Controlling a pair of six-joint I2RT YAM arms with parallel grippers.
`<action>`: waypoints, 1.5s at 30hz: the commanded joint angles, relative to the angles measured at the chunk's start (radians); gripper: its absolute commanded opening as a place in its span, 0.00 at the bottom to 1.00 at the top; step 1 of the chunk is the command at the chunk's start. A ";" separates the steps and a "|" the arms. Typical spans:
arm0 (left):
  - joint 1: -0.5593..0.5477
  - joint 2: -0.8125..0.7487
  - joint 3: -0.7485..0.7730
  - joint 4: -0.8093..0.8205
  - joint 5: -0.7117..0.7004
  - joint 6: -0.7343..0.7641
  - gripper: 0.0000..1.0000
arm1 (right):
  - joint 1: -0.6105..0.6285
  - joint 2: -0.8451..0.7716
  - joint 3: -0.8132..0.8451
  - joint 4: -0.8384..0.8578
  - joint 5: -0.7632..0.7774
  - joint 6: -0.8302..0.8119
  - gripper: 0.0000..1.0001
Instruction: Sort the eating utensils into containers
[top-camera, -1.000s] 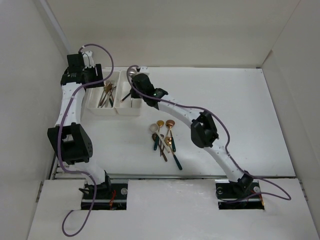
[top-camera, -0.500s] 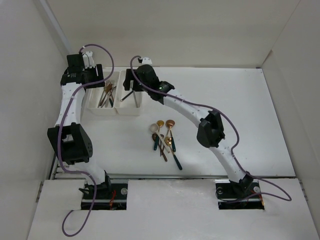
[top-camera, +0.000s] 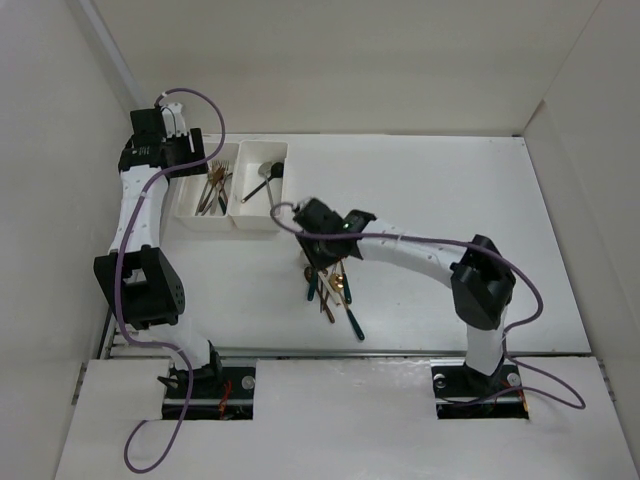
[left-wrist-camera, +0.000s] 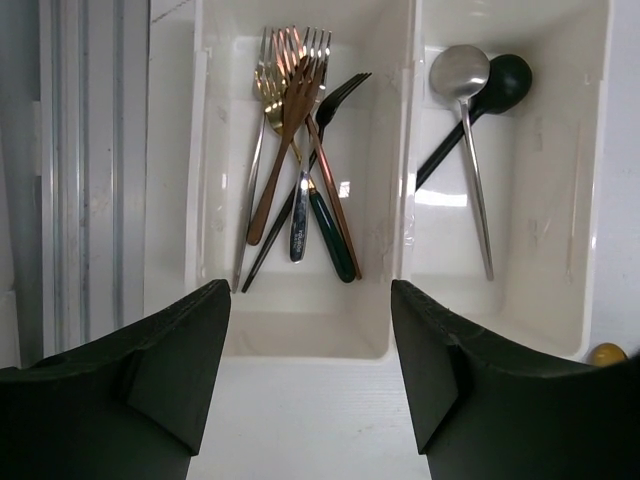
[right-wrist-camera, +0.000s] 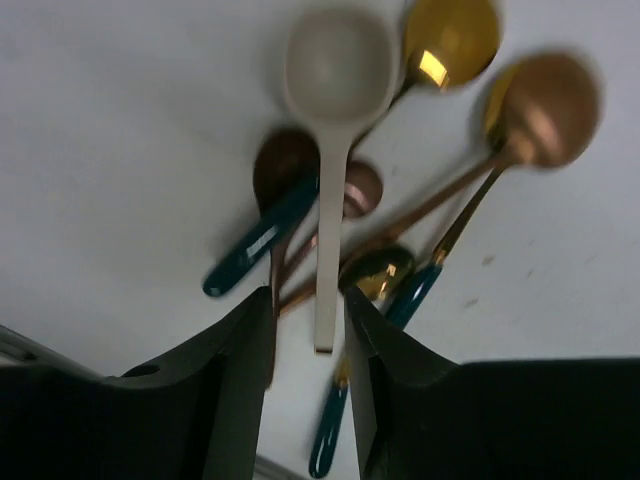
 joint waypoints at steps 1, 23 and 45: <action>0.006 -0.031 0.023 0.003 0.019 -0.008 0.63 | 0.038 -0.027 -0.088 -0.065 -0.015 0.031 0.41; 0.006 -0.050 0.014 0.003 0.028 -0.008 0.64 | 0.029 0.182 0.039 -0.015 0.057 0.002 0.16; 0.006 -0.031 0.014 0.003 -0.001 -0.017 0.64 | -0.060 0.247 0.719 -0.006 0.206 0.074 0.00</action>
